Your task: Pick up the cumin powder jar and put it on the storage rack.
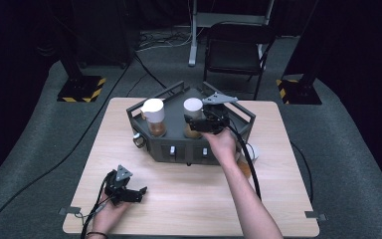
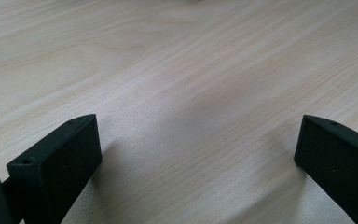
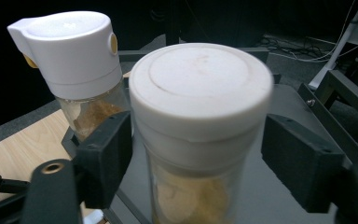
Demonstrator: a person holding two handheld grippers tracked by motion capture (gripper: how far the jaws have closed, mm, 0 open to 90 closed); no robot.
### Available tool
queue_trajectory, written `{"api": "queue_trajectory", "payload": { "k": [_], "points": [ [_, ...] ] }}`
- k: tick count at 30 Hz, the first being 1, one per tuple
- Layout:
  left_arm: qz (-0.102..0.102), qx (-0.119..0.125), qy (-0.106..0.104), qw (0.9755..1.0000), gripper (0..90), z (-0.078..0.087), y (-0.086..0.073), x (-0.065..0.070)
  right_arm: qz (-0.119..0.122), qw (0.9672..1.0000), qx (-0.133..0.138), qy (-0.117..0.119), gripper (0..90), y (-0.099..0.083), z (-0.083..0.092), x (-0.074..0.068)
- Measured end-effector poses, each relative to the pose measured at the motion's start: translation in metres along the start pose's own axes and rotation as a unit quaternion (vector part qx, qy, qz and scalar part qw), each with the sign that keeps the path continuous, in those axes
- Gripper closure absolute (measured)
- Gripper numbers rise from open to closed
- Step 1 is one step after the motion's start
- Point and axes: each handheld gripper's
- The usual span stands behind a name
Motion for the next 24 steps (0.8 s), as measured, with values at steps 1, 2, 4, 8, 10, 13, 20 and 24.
{"api": "queue_trajectory", "payload": {
  "k": [1, 2, 4, 8, 10, 13, 20, 24],
  "points": [
    [0.000, 0.000, 0.000, 1.0000, 0.1, 0.000, 0.000, 0.000, 0.002, 1.0000, 0.000, -0.001, 20.9, 0.000, 0.002, -0.001],
    [0.000, 0.000, 0.000, 1.0000, 0.1, 0.000, 0.000, 0.000, 0.004, 1.0000, 0.000, 0.000, 19.8, -0.001, 0.003, -0.001],
    [0.000, 0.000, 0.000, 1.0000, 0.1, 0.000, 0.000, 0.000, 0.011, 0.9999, -0.002, 0.000, 18.3, -0.002, 0.006, -0.002],
    [0.000, 0.000, 0.000, 1.0000, 0.1, 0.000, 0.000, 0.000, 0.016, 0.9999, 0.000, 0.002, 16.2, -0.008, 0.012, -0.003],
    [0.000, 0.000, 0.000, 1.0000, 0.1, 0.000, 0.000, 0.000, 0.015, 0.9999, 0.004, 0.003, 15.7, -0.012, 0.016, -0.002],
    [0.000, 0.000, 0.000, 1.0000, 0.0, 0.000, 0.000, 0.000, 0.020, 0.9998, 0.005, 0.000, 15.2, -0.019, 0.021, -0.002],
    [0.000, 0.000, 0.000, 1.0000, 0.1, 0.000, 0.000, 0.000, 0.013, 0.9999, 0.006, 0.001, 14.6, -0.038, 0.028, 0.006],
    [0.000, 0.000, 0.000, 1.0000, 0.1, 0.000, 0.000, 0.000, 0.009, 0.9999, 0.006, 0.004, 14.4, -0.052, 0.032, 0.010]
  ]
}}
Point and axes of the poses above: each handheld gripper's, and its own axes: z roughly backward along the jaws, y roughly out of its top, x roughly to its right, and after that the axes turned 7 degrees about -y, right-handed
